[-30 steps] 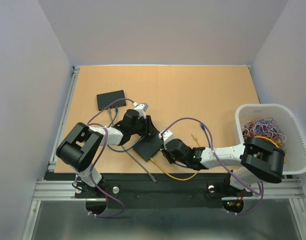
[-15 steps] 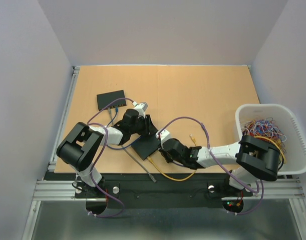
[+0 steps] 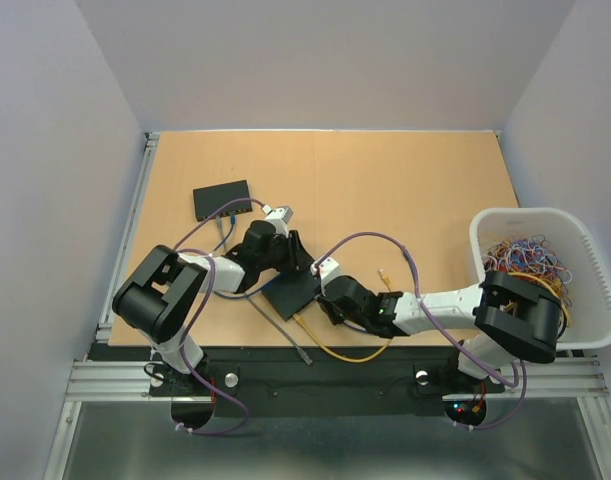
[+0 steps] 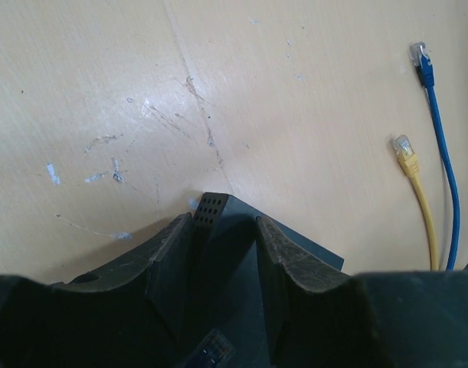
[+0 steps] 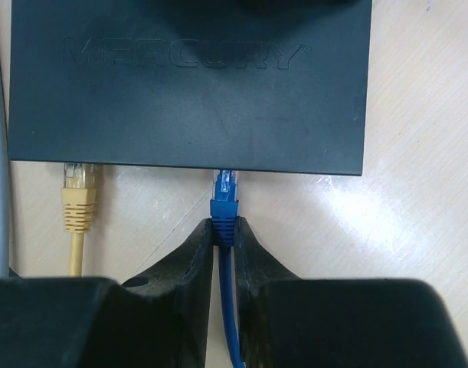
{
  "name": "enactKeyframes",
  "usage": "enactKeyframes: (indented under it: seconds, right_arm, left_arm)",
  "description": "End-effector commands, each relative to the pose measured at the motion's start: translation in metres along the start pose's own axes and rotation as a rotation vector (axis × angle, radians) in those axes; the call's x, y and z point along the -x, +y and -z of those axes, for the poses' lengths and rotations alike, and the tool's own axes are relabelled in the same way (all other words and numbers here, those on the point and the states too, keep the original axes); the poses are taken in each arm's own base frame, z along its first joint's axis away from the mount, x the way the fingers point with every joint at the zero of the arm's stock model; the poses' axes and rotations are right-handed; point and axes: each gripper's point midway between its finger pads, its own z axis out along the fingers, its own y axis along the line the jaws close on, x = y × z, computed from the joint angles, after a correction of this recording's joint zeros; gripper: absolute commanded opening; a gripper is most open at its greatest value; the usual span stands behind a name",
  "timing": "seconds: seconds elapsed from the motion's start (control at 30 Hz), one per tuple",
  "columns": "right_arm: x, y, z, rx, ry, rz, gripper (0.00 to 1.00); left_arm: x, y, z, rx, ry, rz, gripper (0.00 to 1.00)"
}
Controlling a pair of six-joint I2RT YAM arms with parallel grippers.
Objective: Insert the plug into the switch port
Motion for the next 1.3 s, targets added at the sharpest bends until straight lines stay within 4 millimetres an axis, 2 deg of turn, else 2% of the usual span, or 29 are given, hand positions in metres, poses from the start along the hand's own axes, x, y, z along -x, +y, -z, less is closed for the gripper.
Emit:
enactKeyframes:
  seconds: [0.0, 0.33, 0.73, 0.9, 1.07, 1.1, 1.2, 1.27]
  right_arm:
    - [0.062, 0.017, -0.004, 0.022, -0.177, -0.067, 0.01]
    - [0.074, 0.003, -0.008, -0.056, -0.211, -0.117, 0.0]
    - [0.077, -0.021, -0.025, -0.172, -0.262, -0.208, 0.0]
    - [0.09, -0.027, -0.02, -0.184, -0.314, -0.227, 0.0]
    - [0.122, -0.03, -0.003, -0.163, -0.4, -0.243, 0.01]
    - [0.131, -0.034, -0.003, -0.165, -0.414, -0.256, 0.0]
    - [0.14, -0.047, -0.012, -0.169, -0.406, -0.282, 0.01]
    - [0.134, -0.049, -0.023, -0.154, -0.37, -0.28, 0.0]
  left_arm:
    - [-0.04, -0.004, 0.01, -0.019, 0.109, 0.051, 0.47]
    - [-0.074, -0.002, 0.018, -0.041, 0.149, 0.122, 0.47]
    - [-0.095, -0.026, 0.019, -0.128, 0.167, 0.18, 0.47]
    - [-0.101, -0.031, 0.019, -0.142, 0.176, 0.192, 0.47]
    - [-0.104, -0.033, 0.017, -0.148, 0.179, 0.202, 0.47]
    - [-0.105, -0.034, 0.017, -0.152, 0.182, 0.203, 0.47]
    - [-0.103, -0.039, 0.018, -0.175, 0.177, 0.199, 0.47]
    - [-0.104, -0.04, 0.018, -0.181, 0.176, 0.195, 0.47]
